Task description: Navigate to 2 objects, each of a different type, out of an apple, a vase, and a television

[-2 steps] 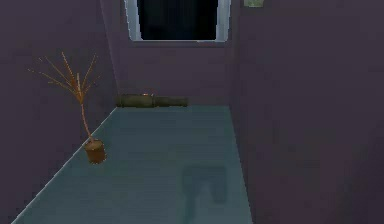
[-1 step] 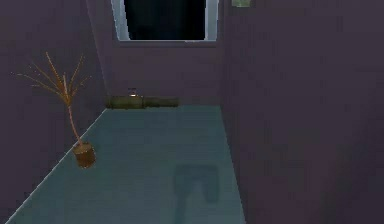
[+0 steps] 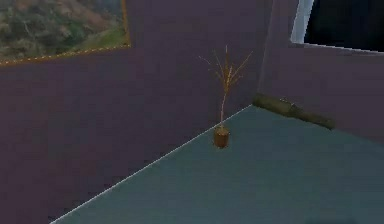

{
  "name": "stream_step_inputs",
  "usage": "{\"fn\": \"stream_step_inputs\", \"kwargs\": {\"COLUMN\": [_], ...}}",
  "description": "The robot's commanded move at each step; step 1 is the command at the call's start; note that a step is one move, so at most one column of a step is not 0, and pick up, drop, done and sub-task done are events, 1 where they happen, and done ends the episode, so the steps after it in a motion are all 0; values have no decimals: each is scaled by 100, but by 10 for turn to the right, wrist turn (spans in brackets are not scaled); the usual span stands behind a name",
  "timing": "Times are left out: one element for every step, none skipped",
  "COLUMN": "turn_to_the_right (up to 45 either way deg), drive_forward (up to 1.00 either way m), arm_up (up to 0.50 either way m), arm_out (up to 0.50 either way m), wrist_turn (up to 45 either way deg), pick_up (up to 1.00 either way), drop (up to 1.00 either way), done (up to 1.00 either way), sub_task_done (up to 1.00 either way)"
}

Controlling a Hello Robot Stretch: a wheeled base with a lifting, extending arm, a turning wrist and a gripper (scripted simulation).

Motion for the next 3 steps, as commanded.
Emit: {"fn": "stream_step_inputs", "kwargs": {"turn_to_the_right": [-450, -450, -180], "drive_forward": [0, 0, 0], "arm_up": [0, 0, 0], "arm_out": [0, 0, 0], "wrist_turn": [0, 0, 0], "pick_up": [0, 0, 0], "drop": [0, 0, 0], "done": [0, 0, 0], "sub_task_done": [0, 0, 0]}}
